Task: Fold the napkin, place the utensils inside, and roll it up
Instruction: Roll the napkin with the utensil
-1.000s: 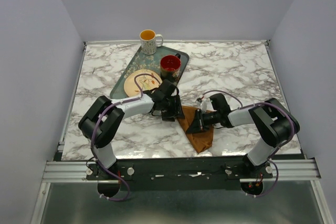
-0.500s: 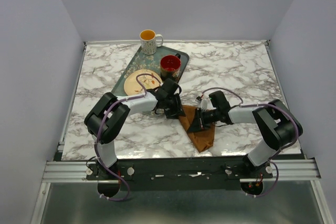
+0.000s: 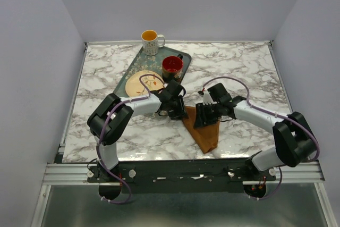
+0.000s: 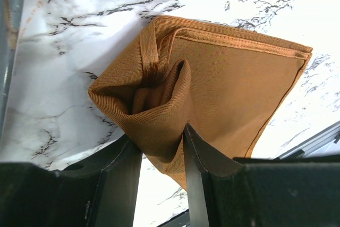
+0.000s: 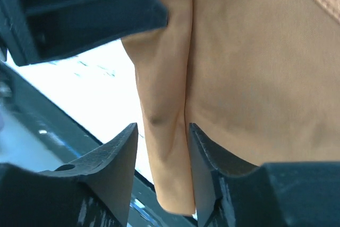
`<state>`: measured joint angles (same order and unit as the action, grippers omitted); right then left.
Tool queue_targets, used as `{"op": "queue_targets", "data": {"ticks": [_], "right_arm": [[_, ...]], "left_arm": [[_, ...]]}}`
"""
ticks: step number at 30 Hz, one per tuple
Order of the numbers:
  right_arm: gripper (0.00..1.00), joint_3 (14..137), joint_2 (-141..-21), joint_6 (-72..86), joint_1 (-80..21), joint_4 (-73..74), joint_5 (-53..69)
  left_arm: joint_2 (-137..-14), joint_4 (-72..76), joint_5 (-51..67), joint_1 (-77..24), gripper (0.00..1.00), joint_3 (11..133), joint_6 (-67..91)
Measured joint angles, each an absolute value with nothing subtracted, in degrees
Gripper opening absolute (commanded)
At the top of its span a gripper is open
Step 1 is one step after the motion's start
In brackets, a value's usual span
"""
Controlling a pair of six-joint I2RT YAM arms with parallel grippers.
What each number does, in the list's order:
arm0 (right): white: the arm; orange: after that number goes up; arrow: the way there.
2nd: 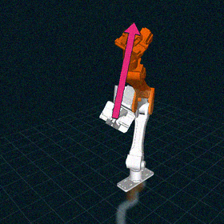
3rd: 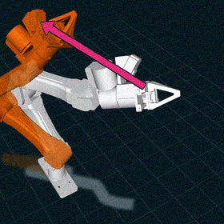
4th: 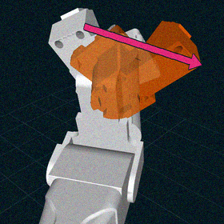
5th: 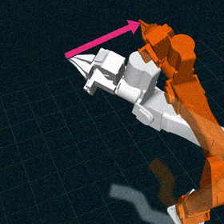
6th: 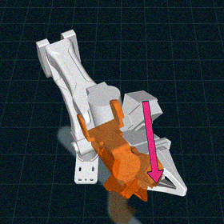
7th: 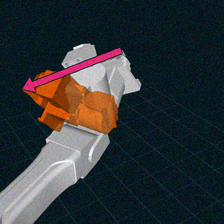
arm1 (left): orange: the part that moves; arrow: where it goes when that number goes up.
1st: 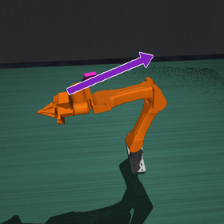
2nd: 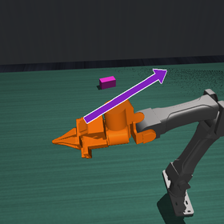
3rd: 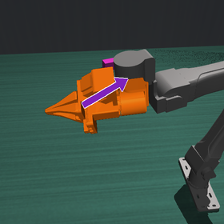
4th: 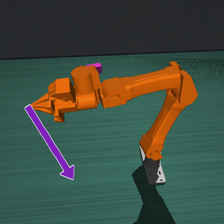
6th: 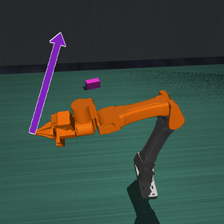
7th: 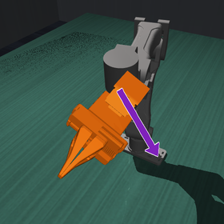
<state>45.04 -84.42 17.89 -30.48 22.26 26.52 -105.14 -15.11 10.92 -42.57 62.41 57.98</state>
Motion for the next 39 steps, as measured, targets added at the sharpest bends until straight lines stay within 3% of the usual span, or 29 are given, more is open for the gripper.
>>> {"op": "queue_targets", "data": {"ticks": [12,20,39], "right_arm": [[0.51,49.58,-80.42,25.91,-53.87,31.86,-5.26],[0.37,53.15,-87.0,31.11,-61.71,33.17,-21.06],[0.53,55.53,-94.13,29.93,-63.9,34.15,-27.75]], "left_arm": [[-105.82,-15.57,10.92,-42.94,0.43,63.33,57.87],[-105.86,-15.66,10.92,-42.94,0.43,63.42,57.69],[-106.1,-16.01,10.98,-42.96,0.43,63.86,57.69]]}}
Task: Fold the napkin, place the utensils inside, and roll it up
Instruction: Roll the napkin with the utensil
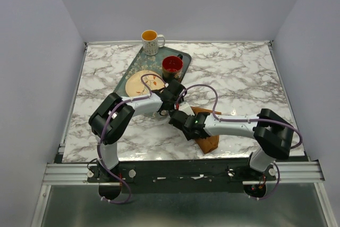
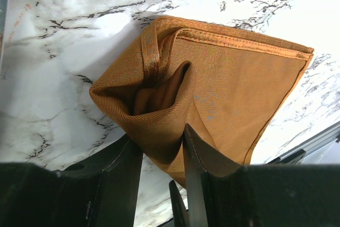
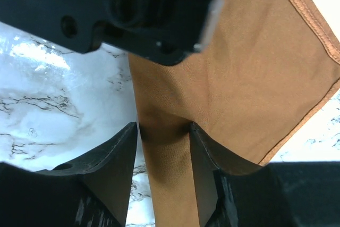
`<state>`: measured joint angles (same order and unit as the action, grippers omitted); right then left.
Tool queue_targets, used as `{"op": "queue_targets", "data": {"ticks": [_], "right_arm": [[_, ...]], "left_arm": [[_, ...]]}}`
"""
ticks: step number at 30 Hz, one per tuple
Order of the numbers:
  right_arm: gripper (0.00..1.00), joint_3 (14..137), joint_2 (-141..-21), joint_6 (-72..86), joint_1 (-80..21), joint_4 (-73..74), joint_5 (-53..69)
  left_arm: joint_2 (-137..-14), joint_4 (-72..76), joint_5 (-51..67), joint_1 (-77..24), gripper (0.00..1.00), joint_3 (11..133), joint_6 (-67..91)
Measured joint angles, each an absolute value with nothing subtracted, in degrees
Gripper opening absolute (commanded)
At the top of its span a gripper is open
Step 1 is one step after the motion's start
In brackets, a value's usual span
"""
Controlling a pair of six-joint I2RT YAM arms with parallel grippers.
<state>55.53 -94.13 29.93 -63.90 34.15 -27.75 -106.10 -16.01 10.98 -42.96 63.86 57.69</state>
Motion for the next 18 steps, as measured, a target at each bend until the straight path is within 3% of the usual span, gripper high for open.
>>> {"op": "queue_targets", "data": {"ticks": [10,18], "right_arm": [[0.52,55.55,-95.85,30.24,-64.18,34.15,-27.88],[0.28,55.68,-96.51,32.03,-64.42,34.48,-29.23]], "left_arm": [[-106.13,-16.01,11.18,-42.87,0.43,63.86,57.69],[-106.13,-15.86,11.29,-42.87,0.5,63.86,57.43]]}}
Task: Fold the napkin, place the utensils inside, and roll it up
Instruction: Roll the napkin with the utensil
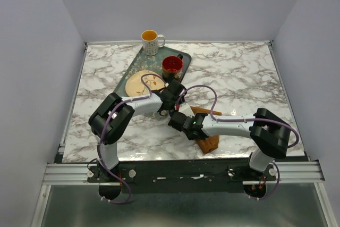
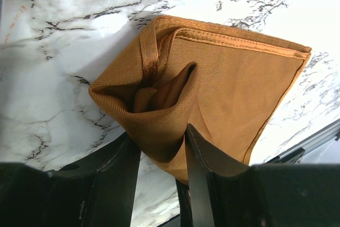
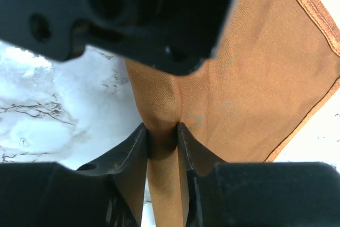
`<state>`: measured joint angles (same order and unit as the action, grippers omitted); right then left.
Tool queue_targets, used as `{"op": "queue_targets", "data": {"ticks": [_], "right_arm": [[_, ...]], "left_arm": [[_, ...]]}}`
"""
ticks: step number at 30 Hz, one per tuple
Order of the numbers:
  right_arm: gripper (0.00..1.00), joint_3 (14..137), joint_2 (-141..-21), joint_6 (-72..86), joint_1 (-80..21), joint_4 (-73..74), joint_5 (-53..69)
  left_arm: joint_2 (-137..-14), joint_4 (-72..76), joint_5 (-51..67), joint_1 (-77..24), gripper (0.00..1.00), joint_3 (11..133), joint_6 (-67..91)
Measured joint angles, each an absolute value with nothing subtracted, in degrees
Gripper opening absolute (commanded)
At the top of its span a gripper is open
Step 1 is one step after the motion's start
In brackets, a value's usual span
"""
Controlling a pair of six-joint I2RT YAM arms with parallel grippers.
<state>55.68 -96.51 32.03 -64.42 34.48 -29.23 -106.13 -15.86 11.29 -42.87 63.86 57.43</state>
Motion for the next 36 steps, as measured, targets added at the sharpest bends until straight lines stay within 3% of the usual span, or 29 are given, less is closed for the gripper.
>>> {"op": "queue_targets", "data": {"ticks": [3,9,17,26,36], "right_arm": [[0.21,55.44,-96.53,32.69,-64.42,34.37,-29.39],[0.18,53.95,-95.18,33.71,-64.45,33.89,-29.74],[0.16,48.21,-88.16,33.78,-63.0,30.3,-25.61],[0.12,36.42,-77.54,32.88,-48.82,15.81,-3.42],[0.12,30.55,-81.03,31.73,-37.45,-0.27,23.05]], "left_arm": [[-105.65,-15.03,11.27,-42.87,0.52,63.26,57.17],[-104.2,-14.98,11.14,-42.26,0.66,62.24,55.55],[-98.8,-16.4,9.76,-39.62,0.68,60.64,51.48],[-90.94,-17.21,8.19,-36.32,0.7,59.13,47.77],[-90.24,-17.89,10.11,-39.09,0.71,56.86,48.05]]}}
